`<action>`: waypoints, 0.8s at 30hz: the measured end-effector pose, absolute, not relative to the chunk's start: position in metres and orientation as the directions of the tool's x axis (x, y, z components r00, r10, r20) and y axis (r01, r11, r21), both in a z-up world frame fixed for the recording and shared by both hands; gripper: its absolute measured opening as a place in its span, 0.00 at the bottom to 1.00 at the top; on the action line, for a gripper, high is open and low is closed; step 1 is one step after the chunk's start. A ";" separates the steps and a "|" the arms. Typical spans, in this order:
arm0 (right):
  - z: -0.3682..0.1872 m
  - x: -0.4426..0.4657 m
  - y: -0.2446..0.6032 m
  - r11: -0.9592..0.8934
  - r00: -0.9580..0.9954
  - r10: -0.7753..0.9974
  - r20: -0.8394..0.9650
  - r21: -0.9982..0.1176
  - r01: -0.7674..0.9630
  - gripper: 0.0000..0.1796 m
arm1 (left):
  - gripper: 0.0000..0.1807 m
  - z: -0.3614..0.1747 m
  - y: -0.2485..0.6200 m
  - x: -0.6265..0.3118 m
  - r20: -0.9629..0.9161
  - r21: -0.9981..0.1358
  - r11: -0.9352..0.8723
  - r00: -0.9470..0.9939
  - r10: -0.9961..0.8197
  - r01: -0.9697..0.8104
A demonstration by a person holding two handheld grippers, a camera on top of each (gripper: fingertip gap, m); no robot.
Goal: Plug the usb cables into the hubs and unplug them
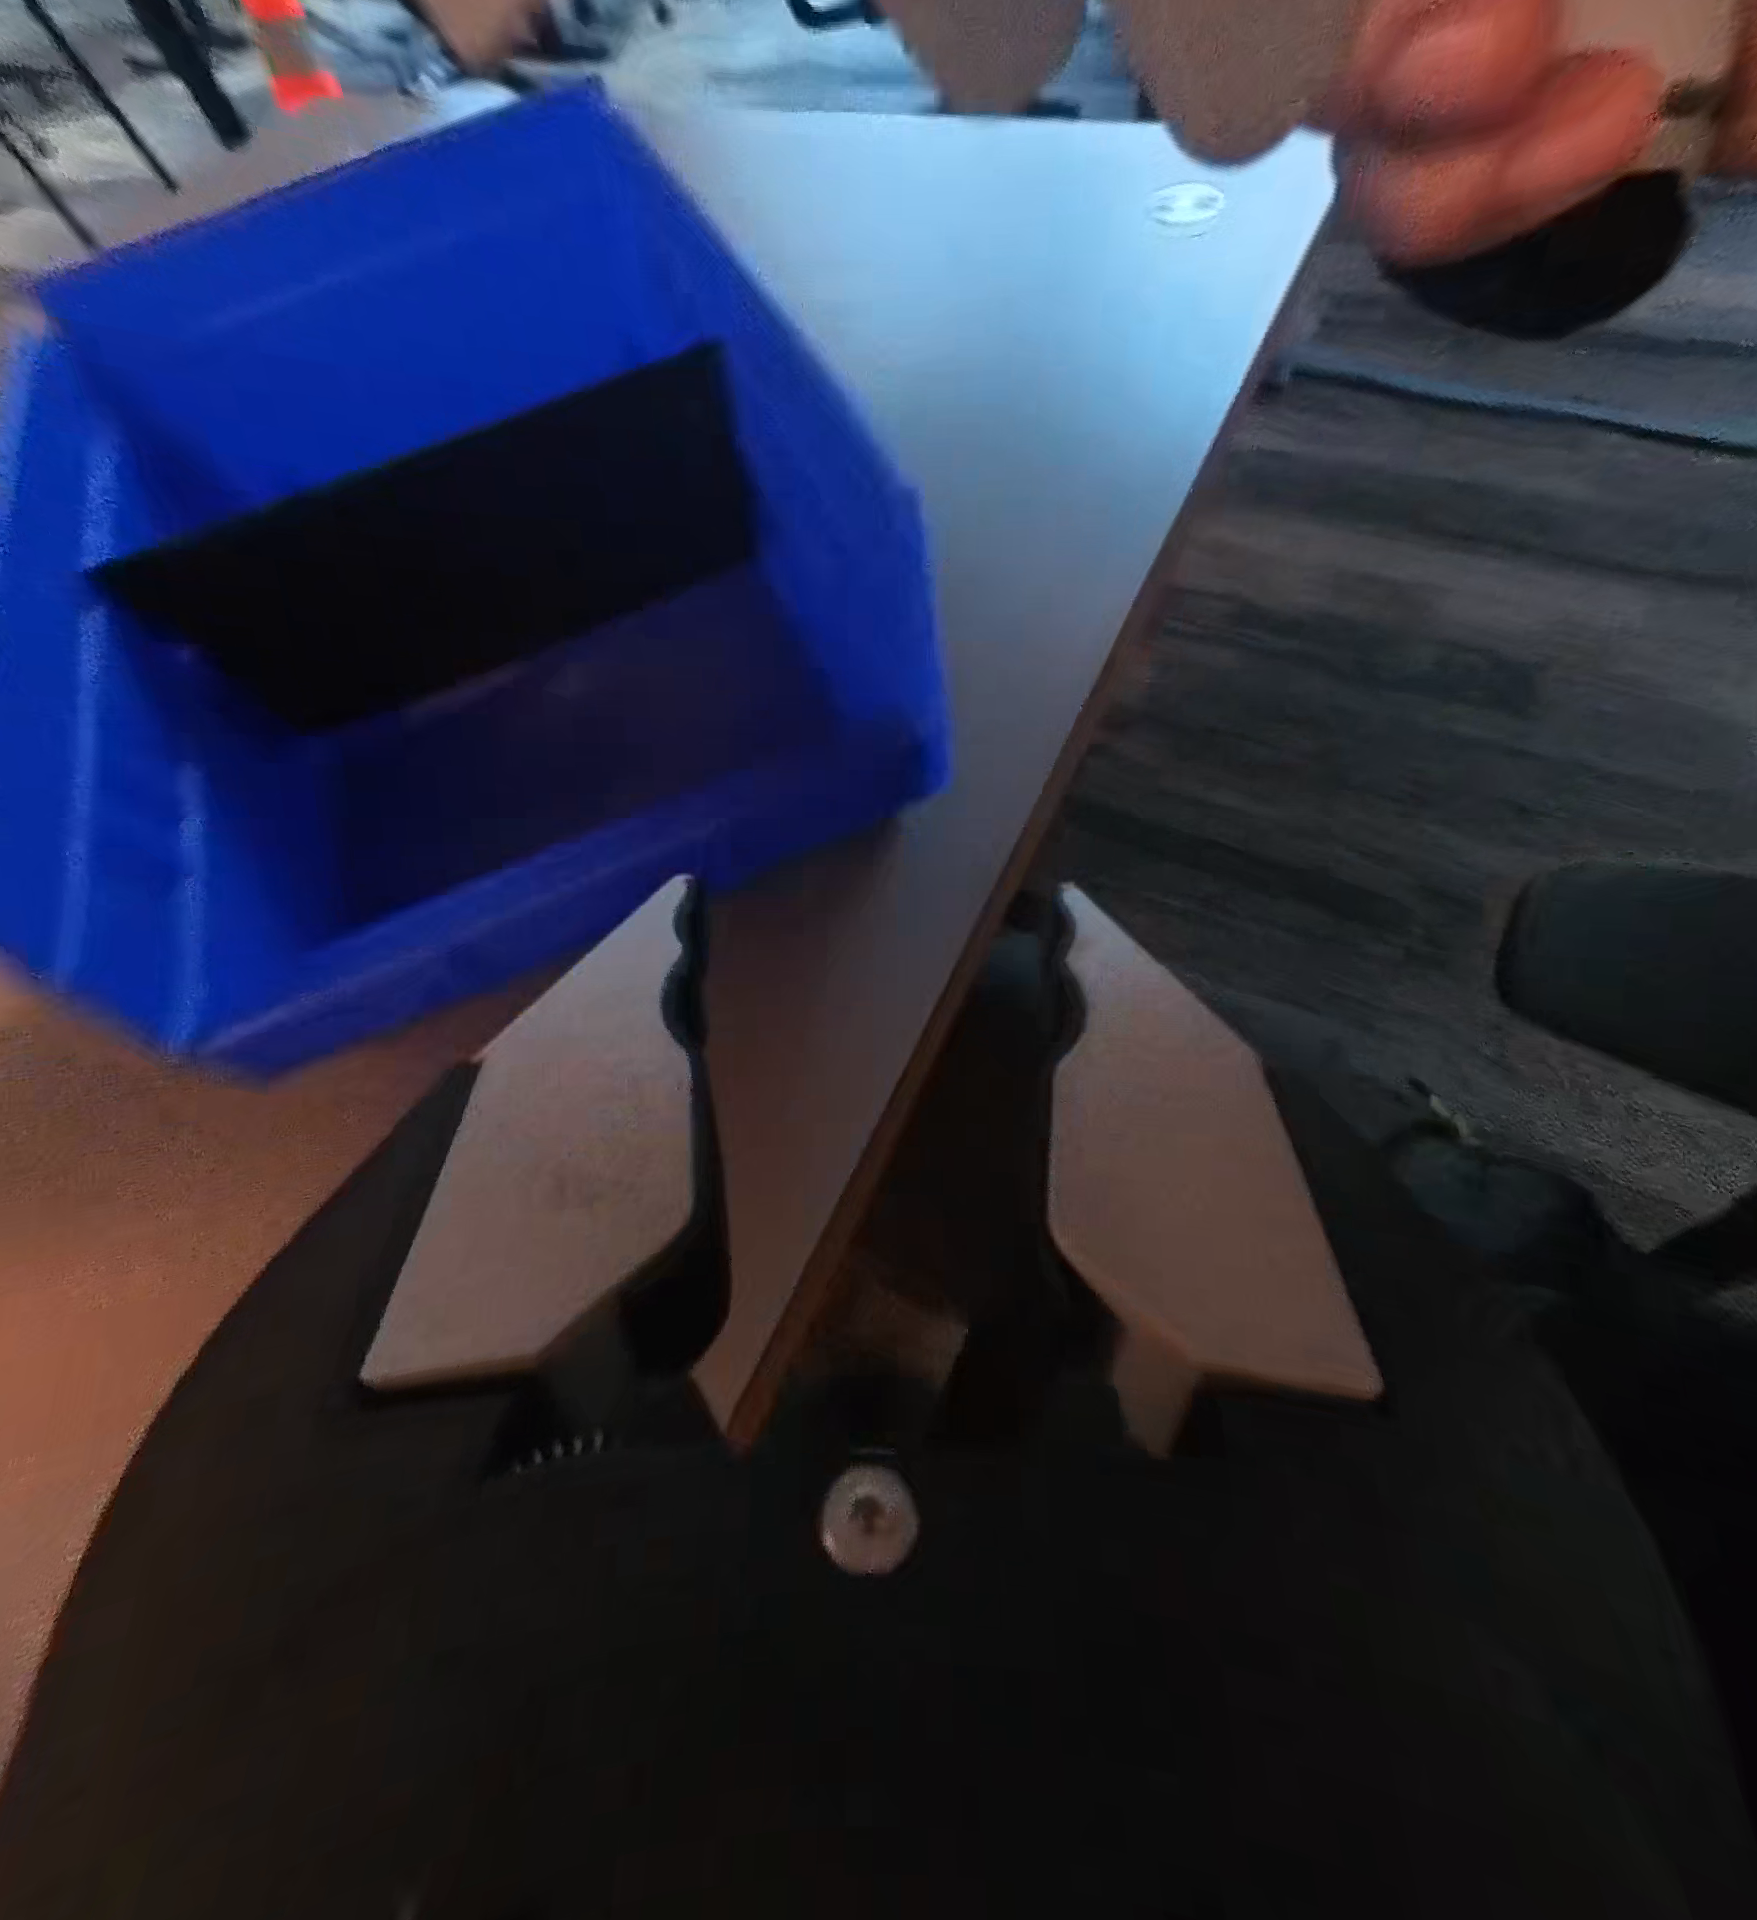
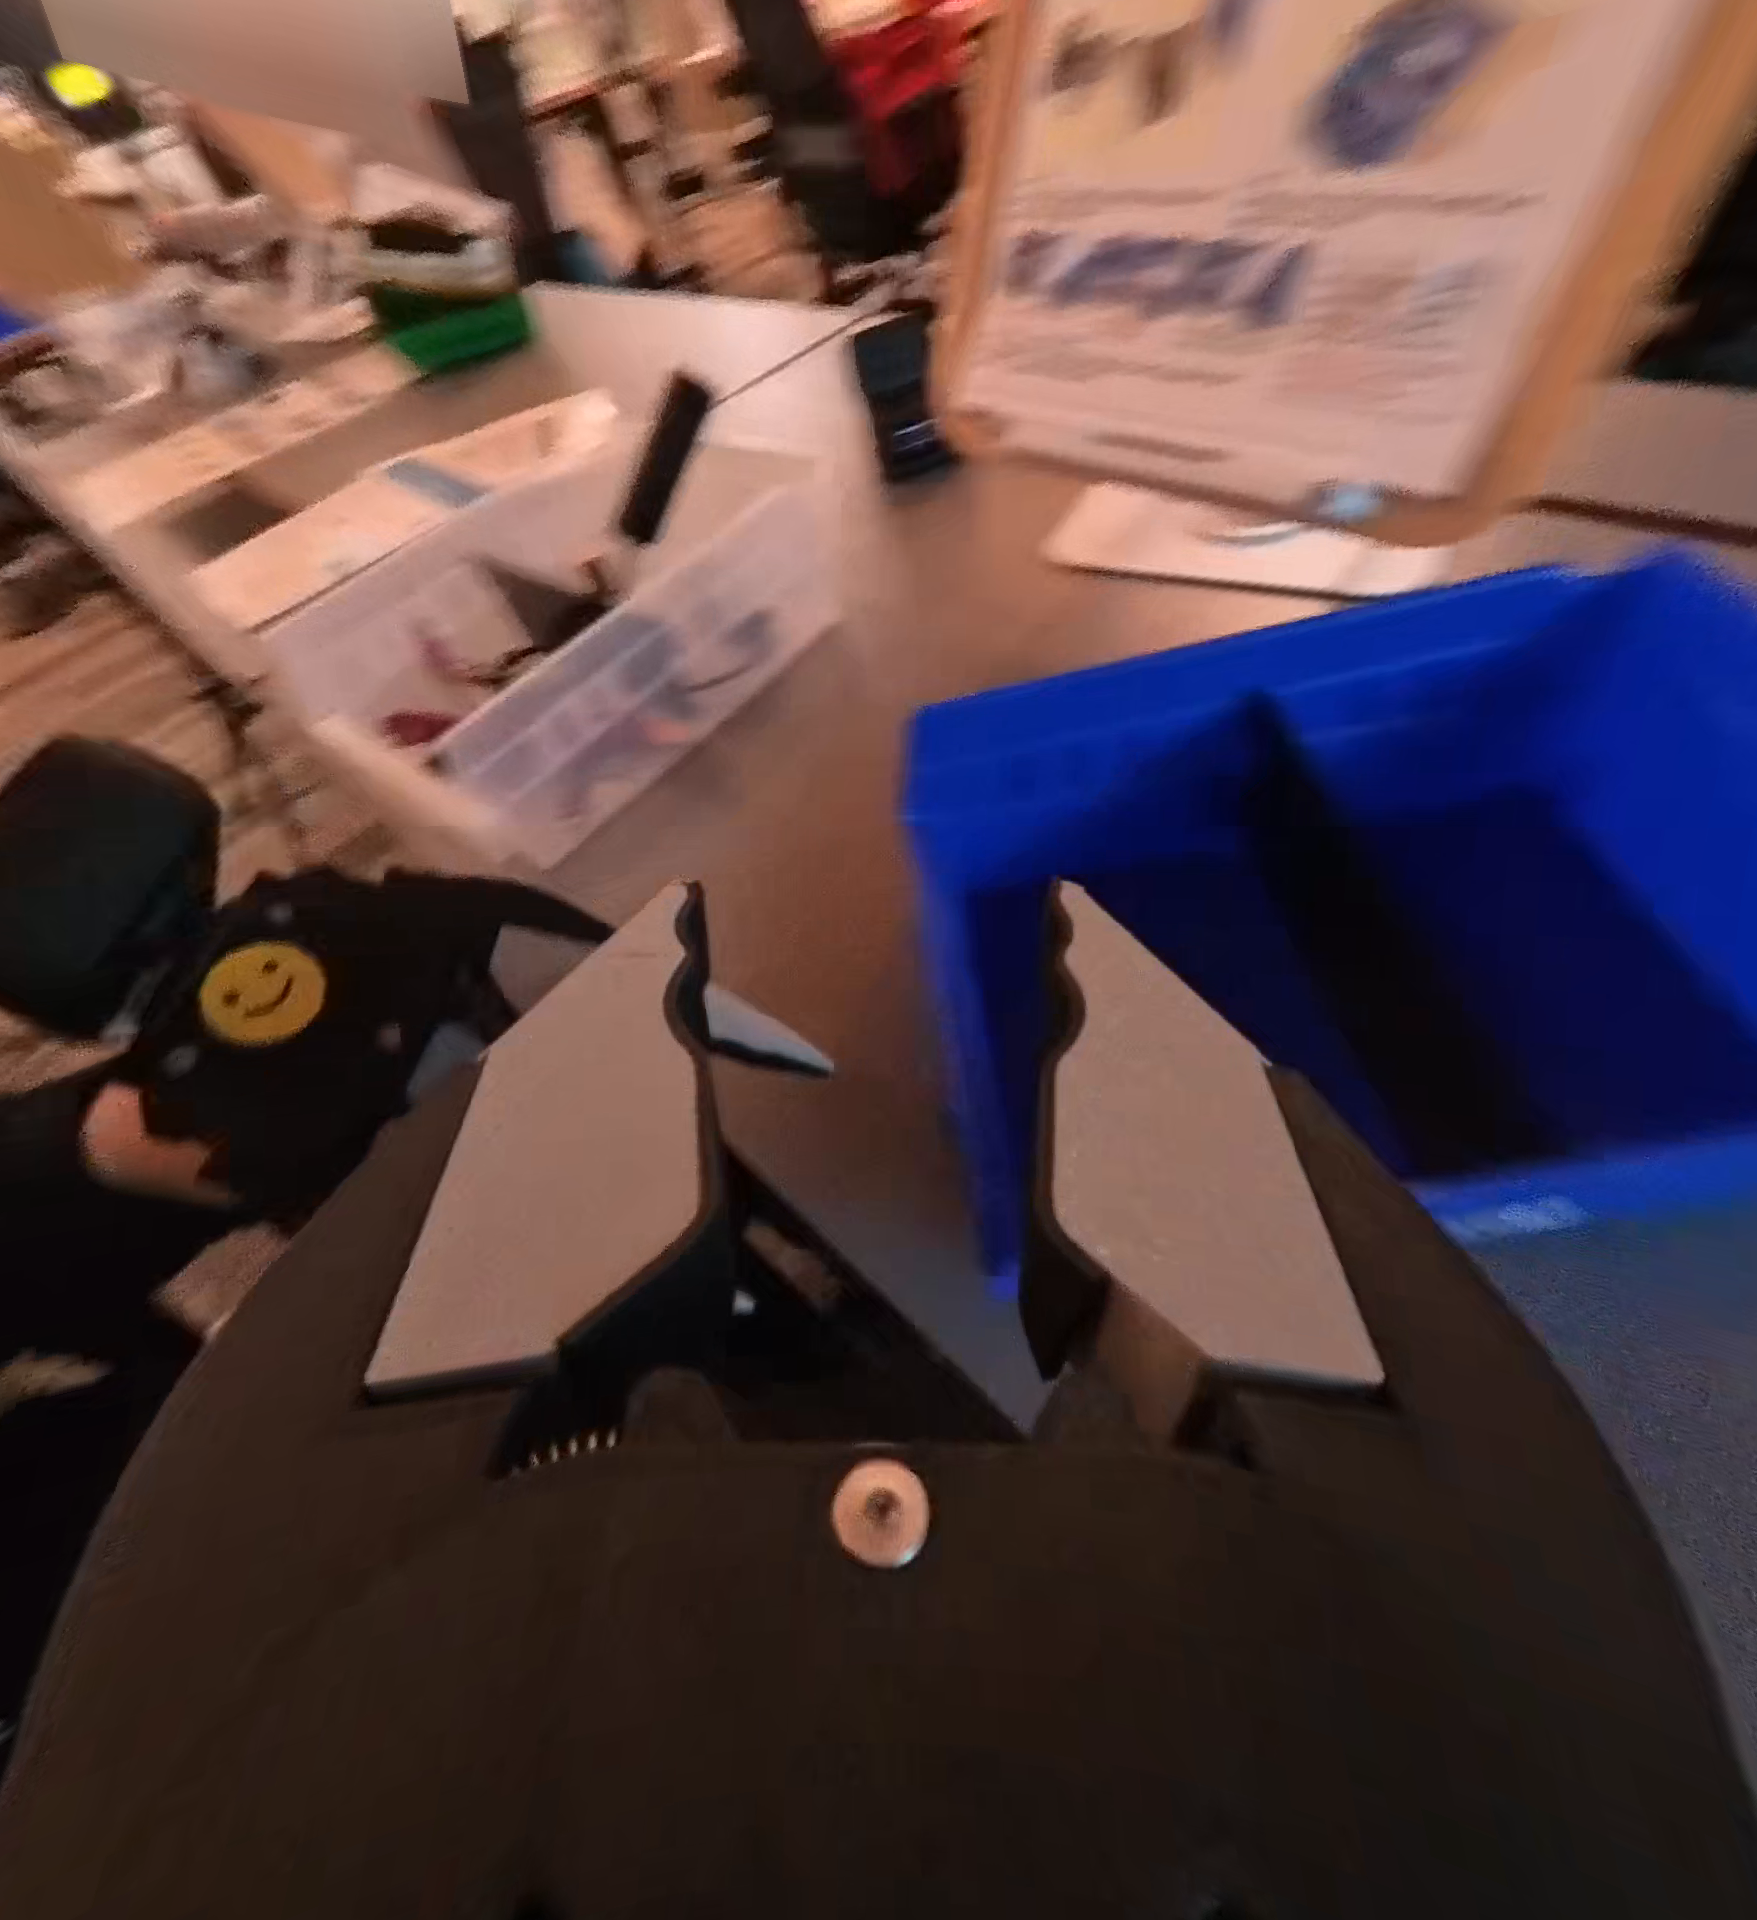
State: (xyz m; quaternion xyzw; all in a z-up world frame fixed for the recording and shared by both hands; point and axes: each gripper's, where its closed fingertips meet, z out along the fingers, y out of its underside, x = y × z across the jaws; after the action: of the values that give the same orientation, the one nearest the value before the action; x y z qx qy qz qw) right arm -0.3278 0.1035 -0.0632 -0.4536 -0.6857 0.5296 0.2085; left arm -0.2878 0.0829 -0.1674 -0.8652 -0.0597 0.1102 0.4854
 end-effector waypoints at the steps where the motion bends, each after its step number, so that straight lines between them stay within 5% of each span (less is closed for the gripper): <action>1: -0.072 -0.331 0.084 0.060 -0.534 0.824 -0.191 -0.907 0.418 0.35 | 0.32 -0.168 0.059 -0.293 -0.138 -0.862 -0.508 0.961 0.240 0.003; 7: -0.172 -0.361 0.048 0.381 -0.533 0.846 0.009 -0.711 0.592 0.40 | 0.34 -0.177 -0.077 -0.345 -0.149 -0.845 -0.513 0.855 0.497 0.151; 11: -0.214 -0.357 0.105 0.455 -0.472 0.874 0.110 -0.524 0.720 0.30 | 0.27 -0.148 -0.120 -0.355 -0.062 -0.929 -0.330 0.809 0.585 0.168; 14: -0.222 -0.342 0.177 0.424 -0.369 0.906 0.209 -0.414 0.805 0.34 | 0.26 -0.152 -0.126 -0.349 -0.033 -0.931 -0.321 0.834 0.550 0.175; 18: -0.205 -0.326 0.218 0.317 -0.274 0.948 0.159 -0.480 0.818 0.38 | 0.27 -0.158 -0.127 -0.356 -0.073 -0.911 -0.374 0.825 0.560 0.174; 24: -0.145 -0.332 0.192 0.251 -0.308 0.950 0.056 -0.724 0.642 0.31 | 0.22 -0.161 -0.117 -0.349 -0.082 -0.910 -0.383 0.841 0.536 0.156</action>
State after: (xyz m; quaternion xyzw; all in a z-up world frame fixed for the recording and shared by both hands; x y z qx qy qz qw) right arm -0.3315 0.1919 -0.1446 -0.5310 -0.7494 0.3040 0.2530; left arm -0.3490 -0.1172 -0.1608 -0.8108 -0.2132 0.1851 0.5127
